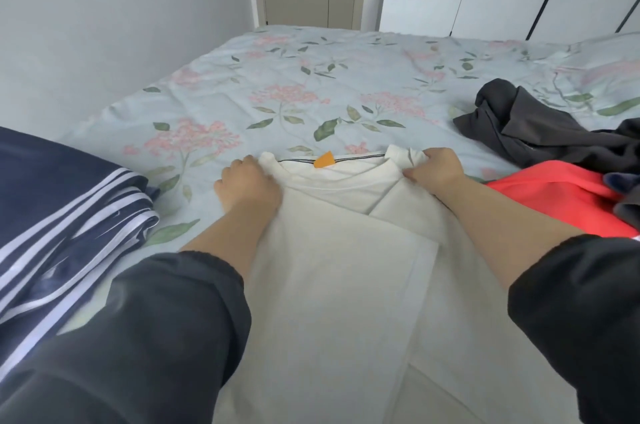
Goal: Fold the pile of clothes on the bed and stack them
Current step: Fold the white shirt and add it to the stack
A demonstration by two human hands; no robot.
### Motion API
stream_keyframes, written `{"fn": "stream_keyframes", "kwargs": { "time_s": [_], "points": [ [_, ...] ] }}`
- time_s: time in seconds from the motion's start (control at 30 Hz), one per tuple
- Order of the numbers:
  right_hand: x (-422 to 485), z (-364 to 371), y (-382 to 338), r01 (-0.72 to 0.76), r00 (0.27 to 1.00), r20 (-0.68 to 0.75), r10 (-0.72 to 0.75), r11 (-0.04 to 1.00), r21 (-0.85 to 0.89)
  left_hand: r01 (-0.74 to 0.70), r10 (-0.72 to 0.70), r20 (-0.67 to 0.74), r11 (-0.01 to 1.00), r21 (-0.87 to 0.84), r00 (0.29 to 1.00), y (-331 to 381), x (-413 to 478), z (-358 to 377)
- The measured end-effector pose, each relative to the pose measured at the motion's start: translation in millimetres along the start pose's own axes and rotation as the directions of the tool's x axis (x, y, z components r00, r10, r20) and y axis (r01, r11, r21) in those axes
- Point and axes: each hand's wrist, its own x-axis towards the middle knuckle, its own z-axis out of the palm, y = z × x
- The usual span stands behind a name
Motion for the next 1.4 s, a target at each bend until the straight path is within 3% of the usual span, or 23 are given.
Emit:
{"fn": "stream_keyframes", "kwargs": {
  "time_s": [0.13,0.33,0.57,0.7,0.83,0.9,1.03,1.1,1.17,1.2,1.23,1.33,1.4],
  "points": [
    [-17.8,-12.3,-8.6,0.028,0.995,-0.096,-0.018,0.995,0.100,0.026,0.001,0.101,0.964,-0.265,0.995,-2.8,-2.5,-24.1],
    [-68.9,-57.9,-17.2,0.110,0.981,-0.183,-0.065,0.962,0.249,-0.078,0.064,-0.044,0.841,-0.535,0.997,-7.7,-47.2,-76.9],
    [-152.6,-107.2,4.0,0.200,0.959,-0.264,-0.099,0.900,0.388,-0.174,0.138,-0.107,0.790,-0.588,0.985,-22.7,-132.9,-115.8],
    [-195.9,-106.1,27.0,0.183,0.955,-0.288,-0.069,0.903,0.389,-0.277,0.285,-0.042,0.867,-0.415,0.957,-38.7,-181.0,-112.5],
    [-227.7,-101.0,50.8,0.176,0.940,-0.335,-0.072,0.940,0.292,-0.334,0.350,0.056,0.923,-0.194,0.935,-54.6,-206.9,-105.3],
    [-236.5,-104.8,58.9,0.193,0.929,-0.341,-0.142,0.974,0.120,-0.355,0.361,0.174,0.932,-0.066,0.916,-59.5,-207.7,-111.9],
    [-247.8,-121.3,58.5,0.343,0.853,-0.385,-0.351,0.935,-0.093,-0.374,0.386,0.328,0.922,-0.102,0.862,-64.3,-203.5,-137.0],
    [-248.3,-126.6,59.7,0.352,0.881,-0.249,-0.403,0.908,-0.226,-0.421,0.420,0.454,0.901,-0.104,0.786,-69.6,-199.0,-147.7],
    [-247.4,-127.5,61.6,0.268,0.959,0.029,-0.281,0.875,-0.404,-0.435,0.395,0.611,0.896,-0.090,0.686,-73.1,-198.8,-153.2],
    [-246.5,-126.6,61.5,0.222,0.975,0.094,-0.201,0.873,-0.435,-0.418,0.368,0.645,0.905,-0.081,0.670,-73.4,-198.8,-152.2],
    [-245.2,-124.4,60.1,0.183,0.983,0.080,-0.165,0.889,-0.421,-0.385,0.341,0.630,0.920,-0.071,0.697,-73.0,-198.0,-148.0],
    [-238.1,-115.8,51.4,0.025,0.985,-0.160,-0.060,0.976,-0.214,-0.129,0.170,0.410,0.984,-0.126,0.896,-66.1,-189.4,-132.0],
    [-232.3,-109.2,48.0,-0.083,0.983,-0.170,0.071,0.994,-0.069,0.053,0.024,0.329,0.974,-0.220,0.944,-62.0,-184.5,-123.7]
  ]
}}
